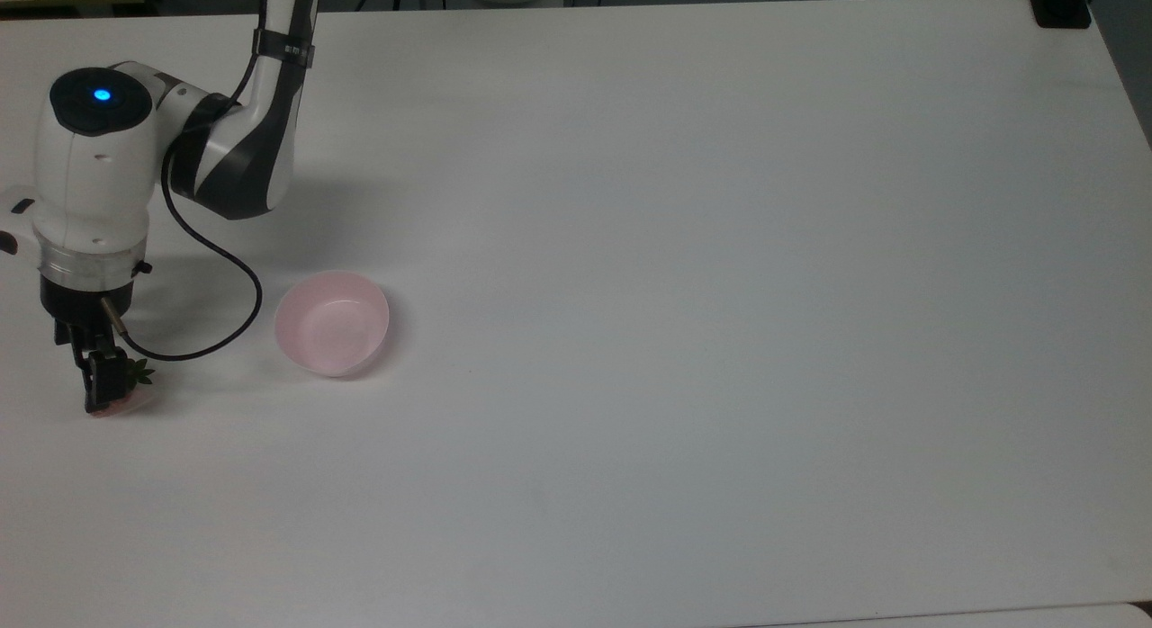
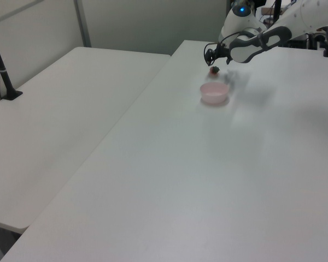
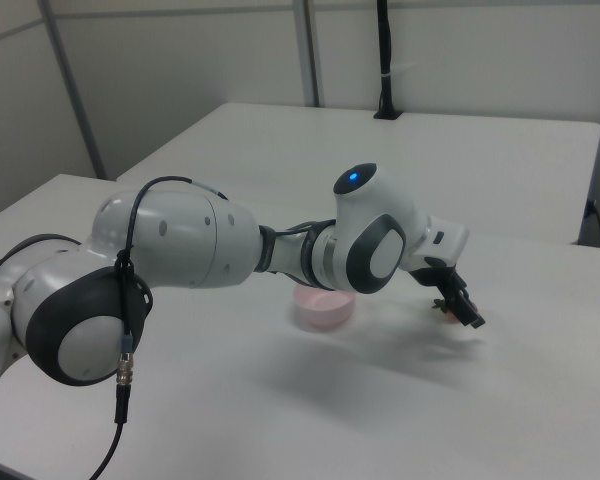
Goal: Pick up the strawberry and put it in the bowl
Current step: 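Close the gripper on the red strawberry and lift it, then carry the strawberry over the pink bowl and lower it inside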
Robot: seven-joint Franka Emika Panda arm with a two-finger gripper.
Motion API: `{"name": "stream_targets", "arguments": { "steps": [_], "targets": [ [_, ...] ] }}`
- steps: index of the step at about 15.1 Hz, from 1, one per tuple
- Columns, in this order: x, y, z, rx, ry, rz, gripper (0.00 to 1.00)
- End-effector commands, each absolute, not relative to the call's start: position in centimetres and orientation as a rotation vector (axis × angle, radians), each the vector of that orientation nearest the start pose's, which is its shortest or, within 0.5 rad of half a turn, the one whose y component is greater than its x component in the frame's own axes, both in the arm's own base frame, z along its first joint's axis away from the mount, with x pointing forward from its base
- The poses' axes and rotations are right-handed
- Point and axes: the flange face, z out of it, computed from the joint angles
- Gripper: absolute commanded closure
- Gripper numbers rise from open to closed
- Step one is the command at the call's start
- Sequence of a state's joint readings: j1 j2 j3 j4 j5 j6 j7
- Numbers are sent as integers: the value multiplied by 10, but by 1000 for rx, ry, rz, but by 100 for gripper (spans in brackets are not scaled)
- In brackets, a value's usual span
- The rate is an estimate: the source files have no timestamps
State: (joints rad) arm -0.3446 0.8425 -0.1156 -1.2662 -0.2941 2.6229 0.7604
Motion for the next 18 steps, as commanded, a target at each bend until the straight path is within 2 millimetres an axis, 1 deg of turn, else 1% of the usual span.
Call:
{"name": "stream_targets", "arguments": {
  "steps": [1,2,4,6,7,9,10,12,14,18],
  "targets": [
    [731,-314,302,-2837,1485,-948,3],
    [732,-311,302,-2840,1482,-951,8],
    [733,-308,300,-2862,1463,-951,11],
    [733,-308,295,-2871,1461,-944,17],
    [733,-308,295,-2887,1450,-946,18],
    [732,-306,291,-2917,1429,-941,31],
    [732,-306,291,-2917,1428,-941,40],
    [732,-305,291,-2920,1426,-942,51],
    [733,-305,291,-2924,1419,-942,53],
    [733,-302,291,-2925,1414,-936,63]
  ]
}}
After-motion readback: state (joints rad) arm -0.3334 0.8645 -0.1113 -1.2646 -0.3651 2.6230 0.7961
